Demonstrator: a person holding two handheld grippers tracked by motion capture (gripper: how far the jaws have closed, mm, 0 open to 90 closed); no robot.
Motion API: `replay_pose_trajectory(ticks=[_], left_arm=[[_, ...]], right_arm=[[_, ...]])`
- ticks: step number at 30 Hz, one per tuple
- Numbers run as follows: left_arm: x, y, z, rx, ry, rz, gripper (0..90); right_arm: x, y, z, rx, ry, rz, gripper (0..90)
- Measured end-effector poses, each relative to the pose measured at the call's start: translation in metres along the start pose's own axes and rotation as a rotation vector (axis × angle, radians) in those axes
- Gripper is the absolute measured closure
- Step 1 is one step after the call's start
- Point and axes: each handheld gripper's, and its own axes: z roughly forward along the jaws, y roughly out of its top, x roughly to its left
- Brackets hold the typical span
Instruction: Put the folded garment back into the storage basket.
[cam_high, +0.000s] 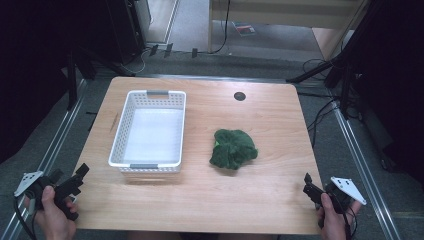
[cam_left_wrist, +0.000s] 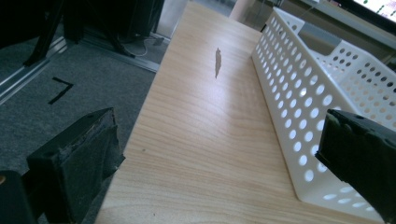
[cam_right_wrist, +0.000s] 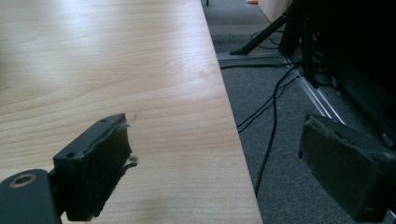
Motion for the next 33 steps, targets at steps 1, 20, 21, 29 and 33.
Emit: replay_pose_trajectory(ticks=[1, 20, 21, 29, 33], left_arm=[[-0.001, 0.003, -0.002, 0.001, 0.003, 0.004, 0.0], [-0.049, 0.034, -0.006, 0.043, -0.059, 0.087, 0.0], [-0.053, 0.036, -0.005, 0.045, -0.065, 0.091, 0.0], [-0.089, 0.047, 0.000, 0.048, -0.130, 0.128, 0.0], [-0.106, 0.050, 0.005, 0.060, -0.156, 0.149, 0.0]], right_arm=[[0.000, 0.000, 0.000, -0.001, 0.000, 0.000, 8.9], [-0.002, 0.000, -0.001, 0.000, 0.000, 0.027, 8.9], [-0.002, 0.000, -0.001, -0.001, -0.001, 0.027, 9.0], [-0.002, 0.000, 0.000, -0.001, -0.001, 0.026, 8.9], [-0.003, 0.000, 0.000, -0.001, -0.001, 0.026, 8.9]])
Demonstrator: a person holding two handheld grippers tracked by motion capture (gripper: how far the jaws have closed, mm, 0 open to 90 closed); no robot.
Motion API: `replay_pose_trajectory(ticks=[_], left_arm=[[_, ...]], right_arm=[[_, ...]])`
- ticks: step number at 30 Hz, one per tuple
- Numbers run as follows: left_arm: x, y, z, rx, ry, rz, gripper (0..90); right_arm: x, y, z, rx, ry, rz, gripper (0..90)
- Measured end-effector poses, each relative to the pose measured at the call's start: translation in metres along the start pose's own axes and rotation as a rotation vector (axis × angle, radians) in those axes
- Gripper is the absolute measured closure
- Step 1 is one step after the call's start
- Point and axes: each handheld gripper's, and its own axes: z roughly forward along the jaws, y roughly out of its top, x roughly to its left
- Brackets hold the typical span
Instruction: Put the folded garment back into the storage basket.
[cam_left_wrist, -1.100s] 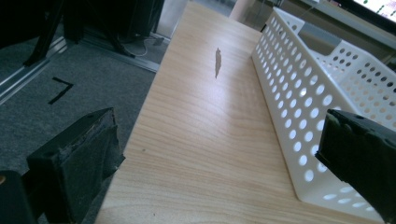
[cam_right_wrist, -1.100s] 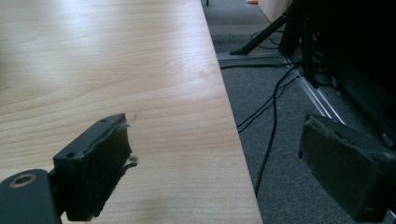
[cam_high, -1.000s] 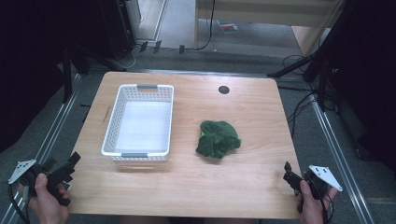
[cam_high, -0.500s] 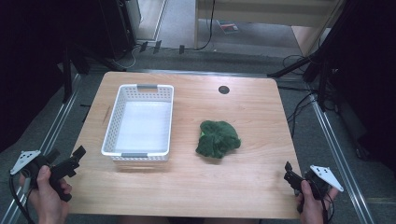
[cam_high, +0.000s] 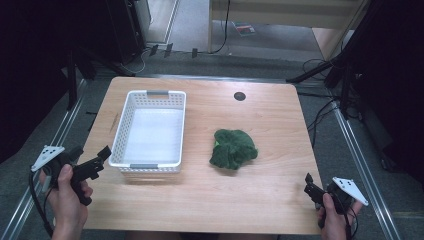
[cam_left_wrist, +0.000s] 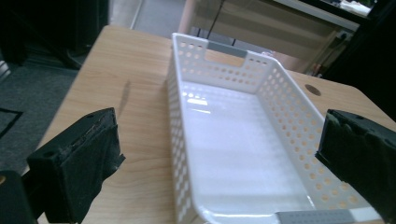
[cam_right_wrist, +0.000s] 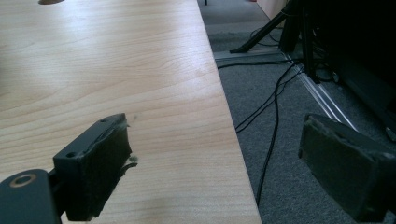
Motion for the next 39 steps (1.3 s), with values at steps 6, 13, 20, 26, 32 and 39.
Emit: replay_pose_trajectory(ticks=[6, 13, 20, 26, 32, 39], left_arm=[[-0.021, 0.006, 0.012, 0.007, -0.033, 0.021, 0.0], [-0.043, 0.006, 0.027, 0.030, -0.068, 0.044, 0.0], [-0.067, 0.005, 0.041, 0.050, -0.112, 0.061, 0.0], [-0.091, 0.003, 0.054, 0.062, -0.152, 0.084, 0.0], [-0.113, 0.002, 0.065, 0.072, -0.191, 0.101, 0.0], [-0.136, 0.001, 0.076, 0.087, -0.229, 0.120, 0.0]], right_arm=[[0.000, 0.000, 0.000, 0.004, 0.000, 0.006, 8.9], [-0.001, 0.000, 0.000, 0.005, 0.004, 0.008, 8.9], [-0.001, 0.000, 0.000, 0.005, 0.004, 0.008, 8.9], [-0.001, 0.000, 0.000, 0.008, 0.005, 0.011, 8.9], [-0.001, 0.000, 0.001, 0.011, 0.007, 0.013, 9.0], [-0.001, 0.001, 0.001, 0.014, 0.010, 0.015, 8.7]])
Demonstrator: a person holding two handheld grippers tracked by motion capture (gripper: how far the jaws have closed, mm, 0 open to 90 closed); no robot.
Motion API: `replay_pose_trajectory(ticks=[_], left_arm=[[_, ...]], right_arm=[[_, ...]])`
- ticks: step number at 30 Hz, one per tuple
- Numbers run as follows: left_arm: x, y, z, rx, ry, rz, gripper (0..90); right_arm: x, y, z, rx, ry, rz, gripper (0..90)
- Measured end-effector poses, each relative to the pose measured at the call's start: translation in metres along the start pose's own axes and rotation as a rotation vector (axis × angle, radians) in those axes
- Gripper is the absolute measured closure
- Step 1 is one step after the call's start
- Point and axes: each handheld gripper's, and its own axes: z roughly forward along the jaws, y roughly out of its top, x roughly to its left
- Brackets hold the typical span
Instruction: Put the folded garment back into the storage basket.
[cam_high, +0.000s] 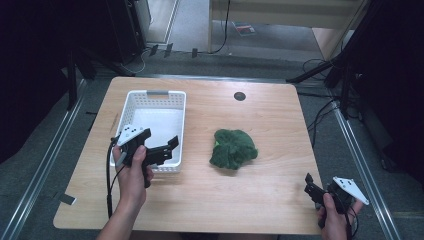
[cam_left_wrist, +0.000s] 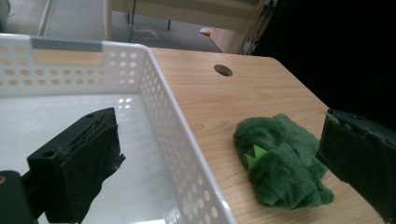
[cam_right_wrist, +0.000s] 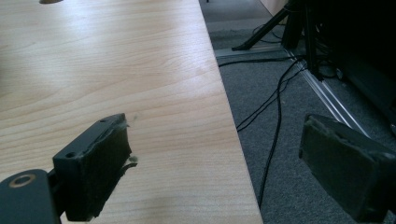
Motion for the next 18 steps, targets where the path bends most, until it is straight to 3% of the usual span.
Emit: replay_pose_trajectory(ticks=[18], left_arm=[[-0.039, -0.004, 0.038, 0.054, -0.074, 0.022, 0.0]], right_arm=[[-0.001, 0.000, 0.000, 0.004, 0.007, 0.005, 8.1]])
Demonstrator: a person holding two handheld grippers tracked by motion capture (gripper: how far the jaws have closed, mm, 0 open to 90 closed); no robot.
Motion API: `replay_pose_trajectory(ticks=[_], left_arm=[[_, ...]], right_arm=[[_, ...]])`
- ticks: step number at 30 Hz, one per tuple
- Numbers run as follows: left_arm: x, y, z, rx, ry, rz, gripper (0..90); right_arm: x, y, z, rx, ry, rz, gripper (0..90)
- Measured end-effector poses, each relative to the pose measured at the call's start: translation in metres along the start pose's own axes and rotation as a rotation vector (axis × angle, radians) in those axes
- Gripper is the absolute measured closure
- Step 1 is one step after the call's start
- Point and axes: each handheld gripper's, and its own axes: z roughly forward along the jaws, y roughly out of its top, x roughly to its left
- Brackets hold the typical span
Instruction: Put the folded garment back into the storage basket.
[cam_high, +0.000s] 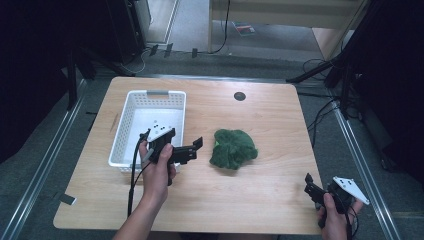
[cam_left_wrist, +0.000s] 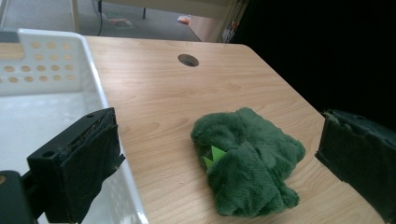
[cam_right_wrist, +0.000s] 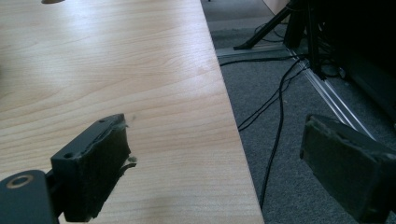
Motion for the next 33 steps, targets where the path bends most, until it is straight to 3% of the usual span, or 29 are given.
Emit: replay_pose_trajectory(ticks=[19, 33], left_arm=[[-0.029, -0.011, 0.043, 0.107, -0.037, 0.027, 0.0], [-0.036, -0.028, 0.079, 0.154, 0.002, 0.027, 0.0]], right_arm=[[0.000, 0.000, 0.000, 0.000, 0.004, -0.001, 8.1], [-0.001, 0.000, 0.001, 0.001, 0.011, -0.004, 8.1]])
